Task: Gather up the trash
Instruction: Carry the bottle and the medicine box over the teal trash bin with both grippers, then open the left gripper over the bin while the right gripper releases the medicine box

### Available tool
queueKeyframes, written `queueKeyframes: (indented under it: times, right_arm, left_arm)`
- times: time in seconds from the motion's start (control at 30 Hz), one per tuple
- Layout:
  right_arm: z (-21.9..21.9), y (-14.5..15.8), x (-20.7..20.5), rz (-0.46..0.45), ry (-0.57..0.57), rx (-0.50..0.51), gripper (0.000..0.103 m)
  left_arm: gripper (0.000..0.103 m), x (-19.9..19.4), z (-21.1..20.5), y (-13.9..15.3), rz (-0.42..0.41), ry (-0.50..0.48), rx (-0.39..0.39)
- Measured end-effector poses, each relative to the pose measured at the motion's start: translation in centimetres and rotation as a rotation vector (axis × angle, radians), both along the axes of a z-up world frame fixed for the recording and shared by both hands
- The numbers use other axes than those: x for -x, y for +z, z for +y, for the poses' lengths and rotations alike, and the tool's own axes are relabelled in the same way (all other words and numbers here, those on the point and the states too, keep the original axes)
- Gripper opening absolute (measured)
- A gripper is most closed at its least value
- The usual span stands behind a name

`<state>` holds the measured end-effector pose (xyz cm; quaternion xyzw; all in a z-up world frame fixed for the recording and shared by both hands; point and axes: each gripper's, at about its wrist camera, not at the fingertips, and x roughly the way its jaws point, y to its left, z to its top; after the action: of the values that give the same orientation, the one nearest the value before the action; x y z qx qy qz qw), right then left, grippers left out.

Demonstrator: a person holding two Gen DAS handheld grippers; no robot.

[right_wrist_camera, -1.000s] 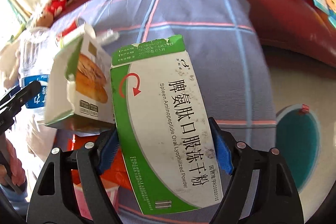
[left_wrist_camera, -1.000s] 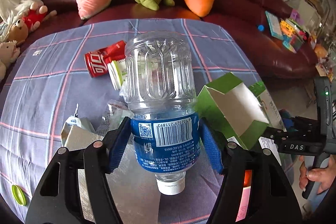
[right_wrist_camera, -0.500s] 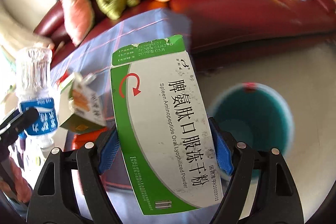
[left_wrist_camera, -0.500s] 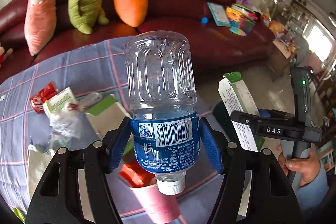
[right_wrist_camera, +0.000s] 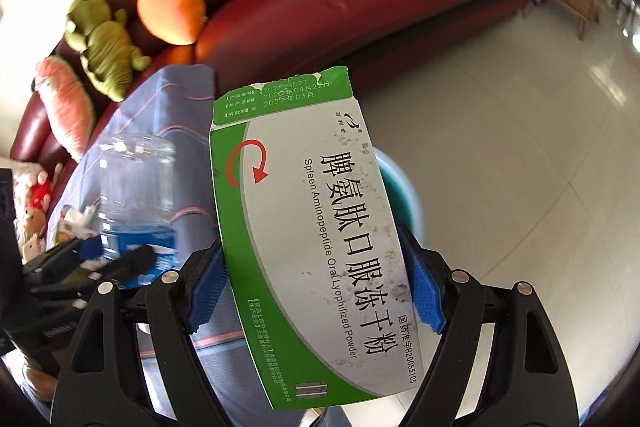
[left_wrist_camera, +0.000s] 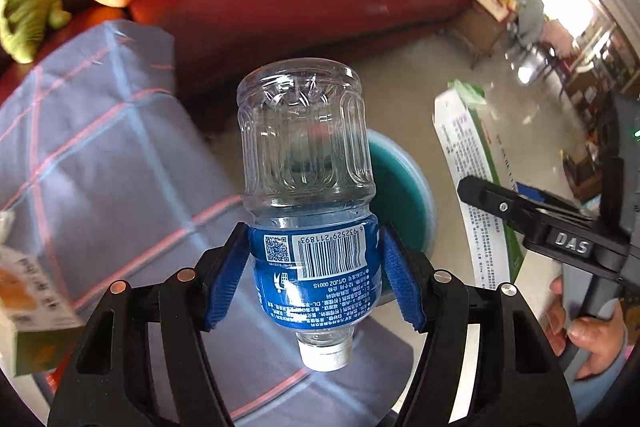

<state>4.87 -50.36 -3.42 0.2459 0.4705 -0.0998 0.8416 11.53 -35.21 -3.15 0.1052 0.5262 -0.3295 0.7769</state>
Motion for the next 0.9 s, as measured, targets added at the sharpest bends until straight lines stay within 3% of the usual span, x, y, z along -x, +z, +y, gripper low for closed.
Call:
queueKeyframes:
  times: [0.23,0.43,0.8,0.9]
  right_arm:
    - [-2.1,-3.0,-0.2,0.06,-0.024,-0.035,0.074]
    - [-2.3,-4.1,0.0,0.076,-0.018,-0.052,0.074]
    - [-0.7,-5.1,-1.4,0.095,0.017,-0.068,0.075]
    - [-0.1,-5.4,-2.2,0.103,0.033,-0.069,0.075]
  left_arm:
    - [0.068,-0.6,-4.7,-4.3,0.05,-0.04,-0.092]
    - [0.068,-0.9,-3.6,-6.2,0.064,-0.02,-0.113]
    - [0.068,-0.5,-1.6,-5.2,0.04,0.008,-0.083]
    - [0.074,-0.3,-0.4,-4.2,0.022,0.024,-0.064]
